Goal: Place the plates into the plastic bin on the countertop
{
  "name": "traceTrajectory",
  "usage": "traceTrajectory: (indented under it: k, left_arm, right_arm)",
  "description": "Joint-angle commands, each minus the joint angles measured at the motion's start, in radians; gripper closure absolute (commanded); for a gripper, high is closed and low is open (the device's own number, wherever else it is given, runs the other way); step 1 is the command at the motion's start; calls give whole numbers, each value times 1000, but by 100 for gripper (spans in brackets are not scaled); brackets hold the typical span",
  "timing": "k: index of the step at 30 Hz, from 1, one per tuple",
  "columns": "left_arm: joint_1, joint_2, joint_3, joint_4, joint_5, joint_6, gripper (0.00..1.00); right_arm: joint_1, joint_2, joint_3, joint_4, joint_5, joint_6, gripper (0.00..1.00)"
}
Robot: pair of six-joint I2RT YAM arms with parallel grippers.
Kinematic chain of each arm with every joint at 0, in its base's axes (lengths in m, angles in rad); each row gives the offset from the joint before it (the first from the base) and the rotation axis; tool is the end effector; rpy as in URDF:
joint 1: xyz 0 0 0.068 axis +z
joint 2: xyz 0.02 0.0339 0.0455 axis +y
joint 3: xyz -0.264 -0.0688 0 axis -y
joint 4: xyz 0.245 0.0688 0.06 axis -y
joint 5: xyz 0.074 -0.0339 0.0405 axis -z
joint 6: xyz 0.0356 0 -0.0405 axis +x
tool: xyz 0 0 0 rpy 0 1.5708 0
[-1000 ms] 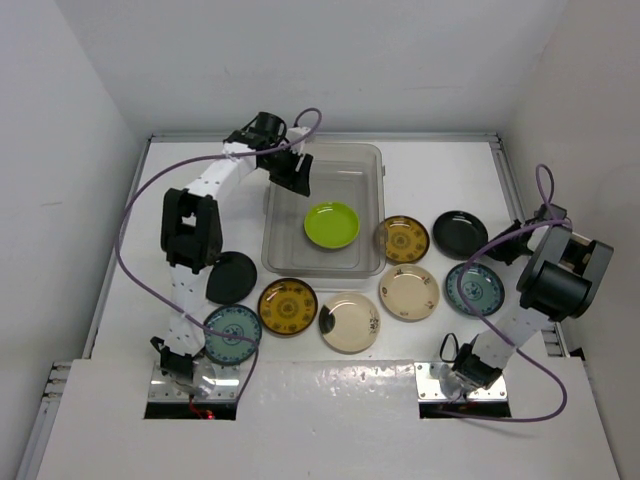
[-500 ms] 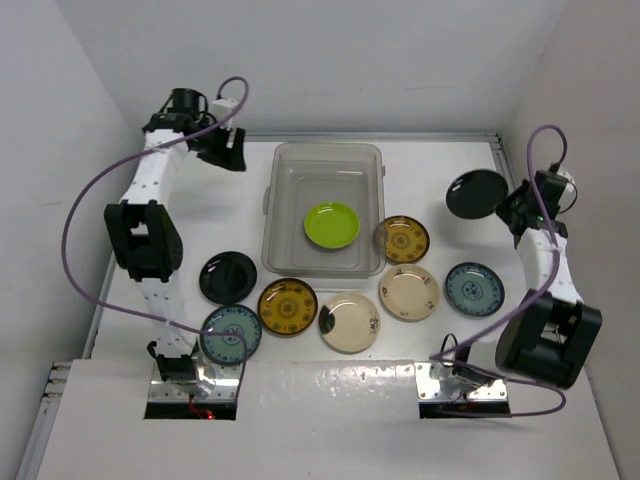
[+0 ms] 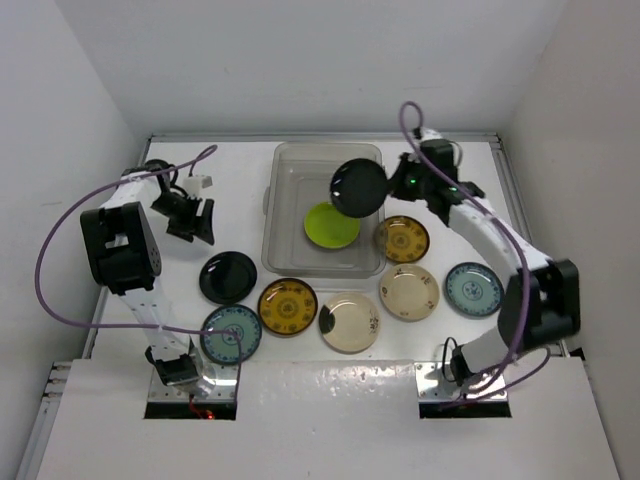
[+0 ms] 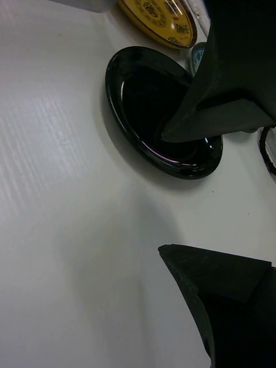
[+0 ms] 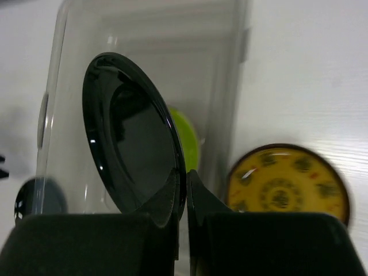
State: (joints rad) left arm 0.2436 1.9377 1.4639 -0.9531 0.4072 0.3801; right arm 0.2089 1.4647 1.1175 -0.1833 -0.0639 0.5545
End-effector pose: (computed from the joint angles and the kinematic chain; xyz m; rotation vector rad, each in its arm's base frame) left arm 0.3677 0.0769 0.1959 0.2358 2.8304 -0.4953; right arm 0.3295 0.0722 0.2937 0.3299 2.1186 0.5210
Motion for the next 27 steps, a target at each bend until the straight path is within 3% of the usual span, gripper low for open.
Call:
traceTrajectory:
  k: [1, 7, 13, 15, 16, 19, 23, 27]
  left_arm:
    - [16, -63, -40, 40, 42, 20, 26]
    - [25, -63, -102, 62, 1, 20, 28]
    - [25, -43, -166, 80, 1, 20, 28]
    - [25, -33, -180, 80, 1, 31, 28]
    - [25, -23, -195, 89, 1, 31, 28]
    - [25, -11, -206, 89, -18, 40, 32]
    - [25, 23, -217, 65, 5, 72, 42]
    - [25, 61, -206, -28, 80, 138, 51]
  right_arm:
    - [86, 112, 105, -65, -80, -24, 100]
    - [167, 377, 269, -137, -62, -51, 100]
    - [184, 509, 364, -180, -47, -62, 99]
    - [193, 532, 386, -205, -47, -73, 83]
    - [195, 539, 402, -223, -48, -90, 64]
    - [208, 528, 427, -257, -31, -120, 39]
    - [218, 472, 430, -254, 1, -148, 30]
    - [221, 392, 426, -251, 10, -157, 30]
